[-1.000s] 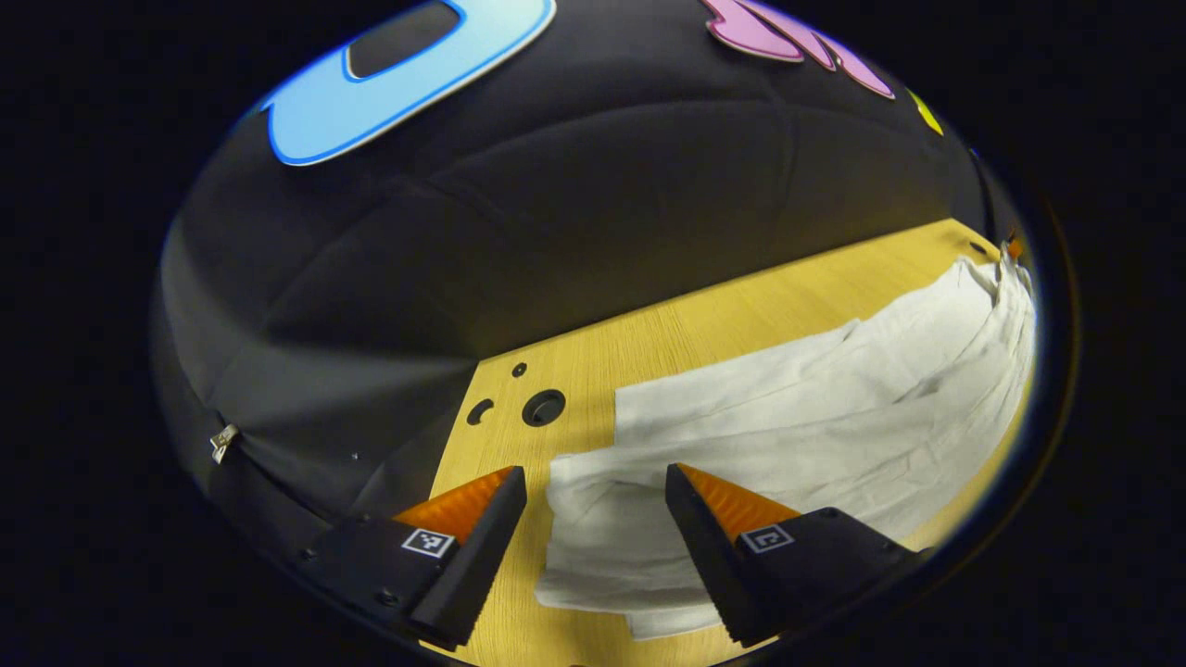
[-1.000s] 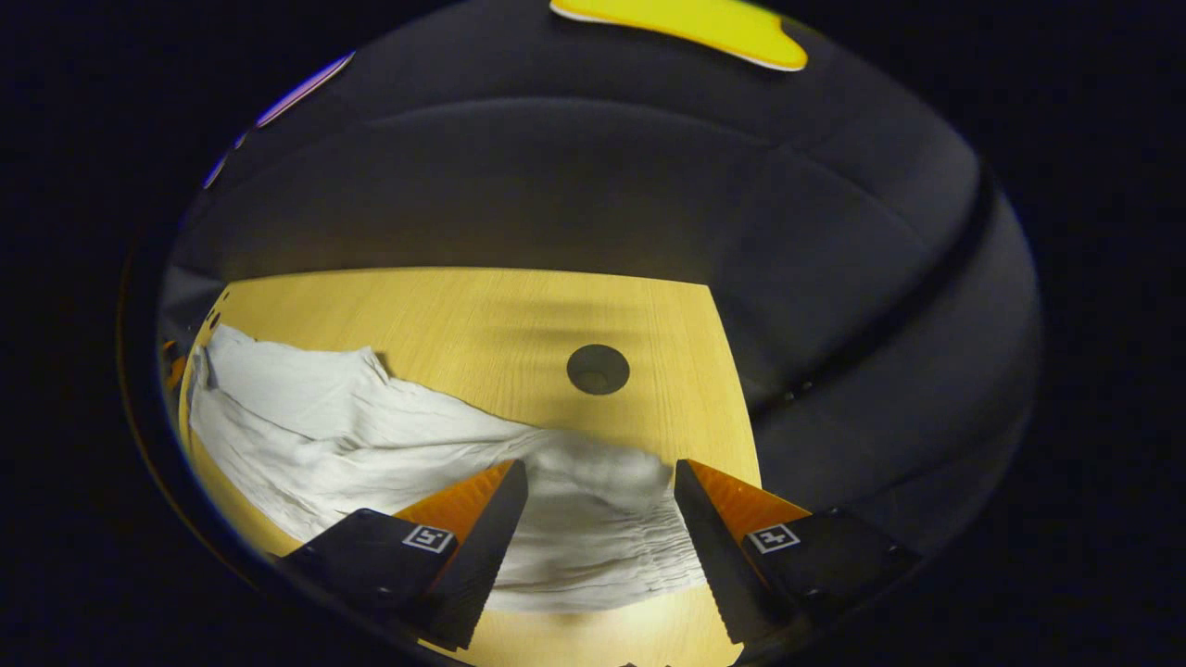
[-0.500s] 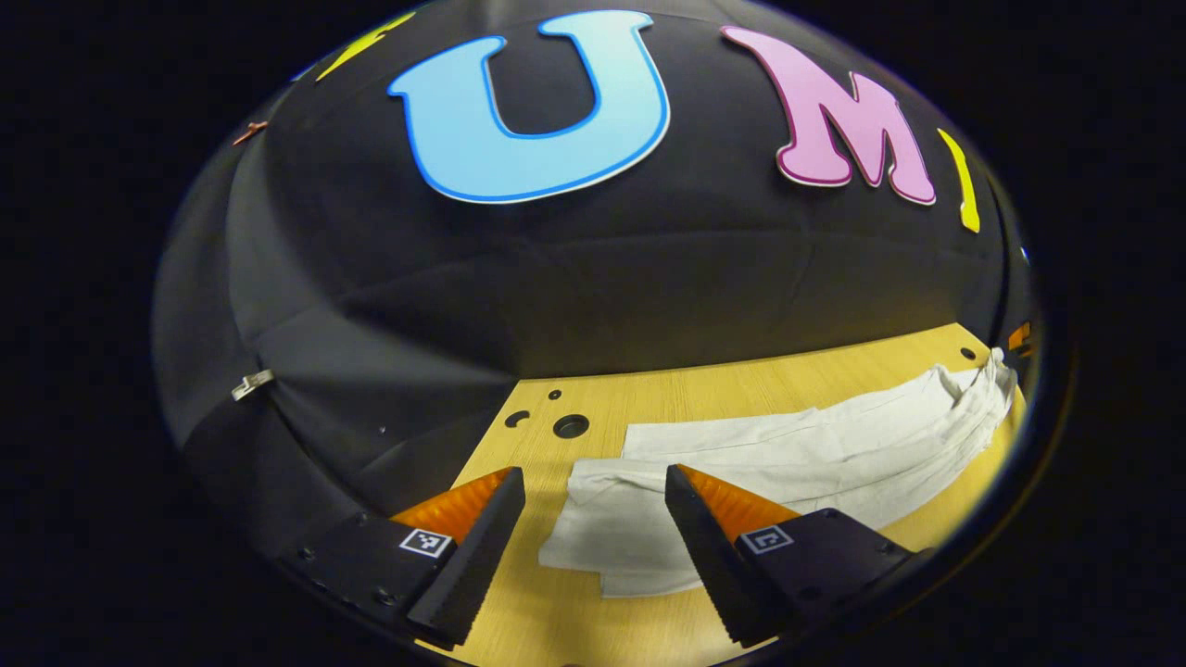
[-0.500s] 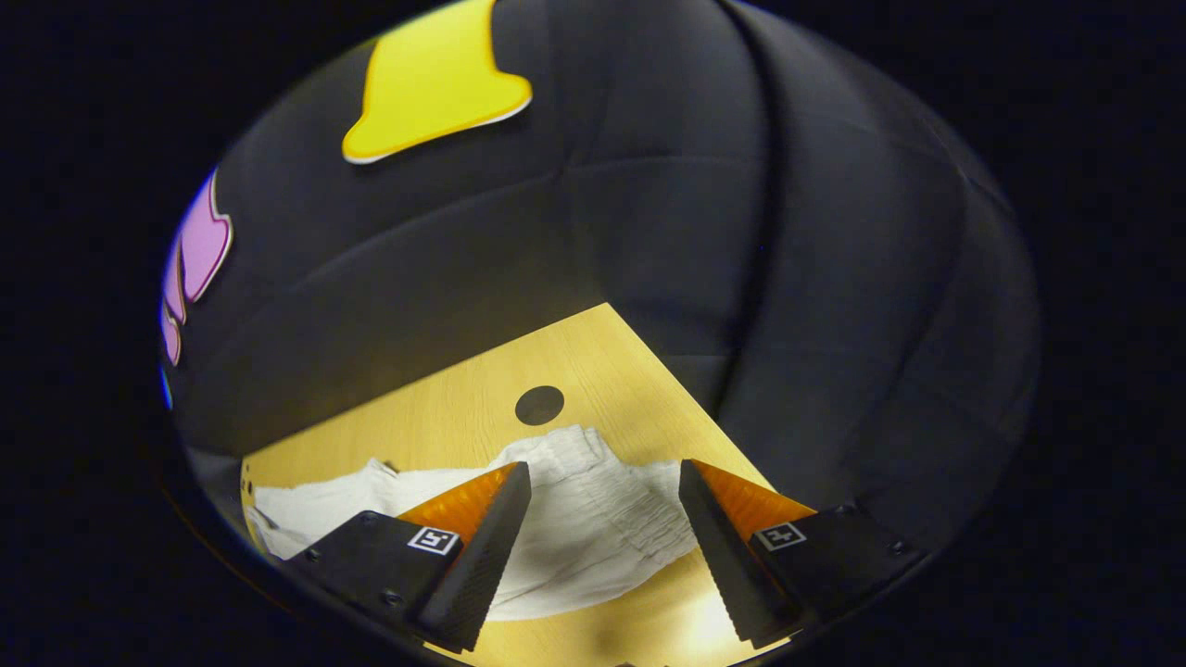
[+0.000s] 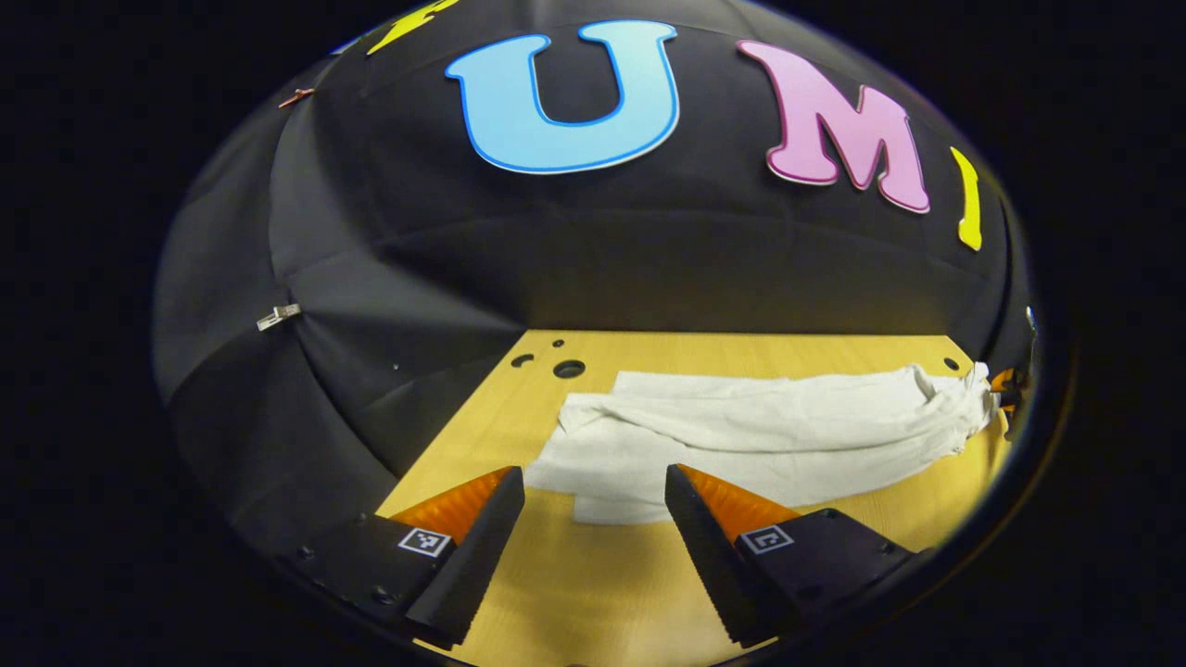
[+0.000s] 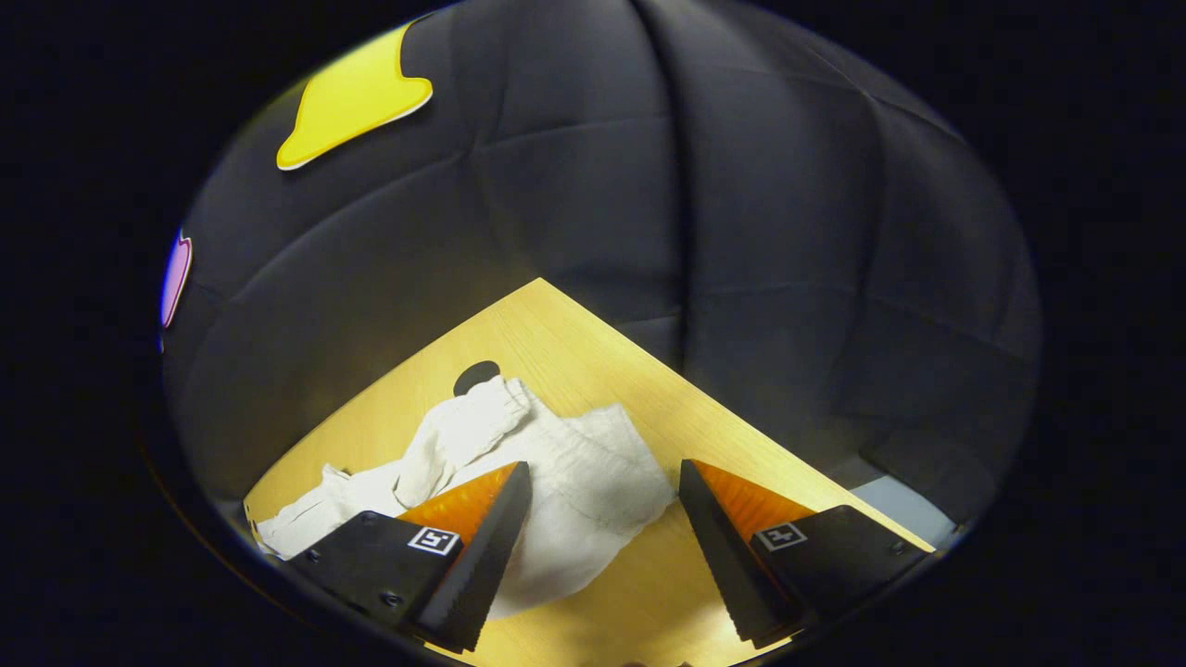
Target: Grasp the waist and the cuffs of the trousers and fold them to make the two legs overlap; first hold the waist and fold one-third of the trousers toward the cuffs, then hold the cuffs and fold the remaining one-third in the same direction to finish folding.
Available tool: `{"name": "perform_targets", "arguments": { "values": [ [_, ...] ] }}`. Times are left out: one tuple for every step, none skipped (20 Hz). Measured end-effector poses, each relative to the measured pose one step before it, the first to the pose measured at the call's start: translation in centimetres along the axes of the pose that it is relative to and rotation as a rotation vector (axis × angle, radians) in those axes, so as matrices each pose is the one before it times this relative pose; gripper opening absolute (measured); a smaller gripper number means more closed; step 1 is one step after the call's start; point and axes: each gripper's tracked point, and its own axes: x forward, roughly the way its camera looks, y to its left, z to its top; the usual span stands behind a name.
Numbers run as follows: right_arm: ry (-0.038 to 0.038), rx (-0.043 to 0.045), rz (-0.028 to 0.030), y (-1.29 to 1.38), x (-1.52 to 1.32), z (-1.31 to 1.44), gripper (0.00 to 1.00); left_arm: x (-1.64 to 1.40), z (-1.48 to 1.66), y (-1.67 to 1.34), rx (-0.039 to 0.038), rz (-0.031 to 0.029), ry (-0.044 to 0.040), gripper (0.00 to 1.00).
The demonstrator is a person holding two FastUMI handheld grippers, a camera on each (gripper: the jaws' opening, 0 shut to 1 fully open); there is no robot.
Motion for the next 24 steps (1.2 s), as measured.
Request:
{"name": "perform_targets", "arguments": {
  "values": [
    [0.0113, 0.00168, -0.00934, -0.346, 0.271, -0.254, 0.99, -0.453, -0.712, -0.58, -0.01462, -0.01119, 0.01379, 0.97],
    [0.01466, -0.00372, -0.00342, -0.005, 0.238, -0.528, 0.99, -0.387, -0.557, -0.583, -0.01822, -0.01011, 0.01107, 0.97],
    [-0.02524, -0.01588, -0.00442, 0.221, 0.33, 0.317, 0.99, -0.183, -0.366, -0.469, -0.01359, -0.00735, 0.00655, 0.98],
    [0.00825, -0.01217, -0.00189, 0.169, 0.221, -0.363, 0.99, -0.194, -0.202, -0.355, -0.00827, -0.00303, 0.00325, 0.98],
    [-0.01705, -0.01224, -0.00406, 0.116, 0.0, 0.172, 0.99, -0.029, -0.015, -0.376, -0.00511, -0.00255, 0.00157, 0.98],
    [0.00527, -0.00585, -0.00693, 0.013, -0.177, -0.185, 0.98, 0.05, -0.132, -0.273, -0.00275, 0.00038, -0.0002, 0.98],
    [-0.01098, -0.01186, -0.01304, -0.23, 0.126, 0.129, 0.96, -0.095, 0.035, -0.247, -0.00656, 0.00362, -0.00223, 0.98],
    [0.01151, -0.00441, -0.00302, 0.043, -0.562, -0.09, 0.83, -0.066, -0.094, -0.321, -0.01178, 0.00193, -0.00256, 0.98],
    [-0.00606, -0.00181, -0.00421, 0.156, 0.567, -0.008, 0.81, -0.07, -0.2, -0.357, -0.01452, 0.00158, -0.00139, 0.98],
    [0.01149, 0.00097, -0.00346, 0.031, -0.027, -0.276, 0.88, -0.146, -0.382, -0.406, -0.01516, -0.00177, 0.00308, 0.98],
    [0.00587, 0.00846, 0.00261, 0.285, 0.219, -0.2, 0.76, -0.06, -0.549, -0.361, -0.00923, 0.00125, 0.01016, 0.98],
    [-0.00186, 0.00053, 0.00339, 0.213, 0.222, 0.098, 0.64, -0.203, -0.662, -0.212, 0.00427, 0.01119, 0.01562, 0.98],
    [0.01525, 0.00909, 0.00656, -0.006, -0.367, -0.315, 0.63, -0.35, -0.336, -0.484, 0.01306, -0.00017, 0.00551, 0.98],
    [-0.00212, 0.00401, 0.00788, 0.161, 0.171, 0.073, 0.42, -0.309, -0.041, -0.848, 0.01351, -0.01924, -0.00418, 0.98],
    [0.00491, 0.0045, -0.00138, 0.096, -0.286, -0.079, 0.4, -0.344, -0.059, -0.747, 0.0111, -0.01803, -0.00015, 0.98],
    [0.00729, 0.00754, 0.007, 0.142, 0.466, -0.087, 0.34, -0.123, -0.199, -0.323, 0.00964, -0.00778, 0.00202, 0.98],
    [0.00196, 0.00767, 0.00177, 0.299, -0.397, -0.114, 0.29, -0.041, -0.02, -0.27, 0.00696, -0.0056, 0.00092, 0.98],
    [-0.00358, -0.0018, -0.00577, 0.069, 0.186, 0.129, 0.25, -0.166, -0.155, -0.397, 0.00821, -0.00592, 0.00072, 0.98],
    [-0.00011, -0.00529, -0.00185, -0.019, -0.267, 0.027, 0.21, -0.139, -0.048, -0.147, 0.00989, -0.0031, 0.00087, 0.98],
    [-0.00036, -0.00566, 0.00788, 0.081, -0.067, 0.101, 0.17, 0.129, -0.179, -0.134, 0.0073, -0.00291, 0.00311, 0.98],
    [-0.00167, -0.00385, 0.00113, -0.081, -0.26, 0.129, 0.14, -0.159, 0.078, -0.169, 0.00439, -0.00321, 0.00153, 0.98],
    [-0.00439, 0.00724, 0.00739, 0.129, -0.292, 0.311, 0.13, -0.116, 0.066, -0.099, 0.00359, -0.00271, -0.00207, 0.98],
    [-0.01032, 0.00837, -0.00174, 0.182, -0.154, 0.476, 0.13, -0.291, 0.144, -0.063, 0.00552, -0.0026, -0.00463, 0.98],
    [-0.01371, 0.01035, 0.00193, 0.195, -0.445, 0.581, 0.13, -0.038, 0.078, -0.083, 0.00414, -0.00752, -0.00457, 0.98]
  ]
}}
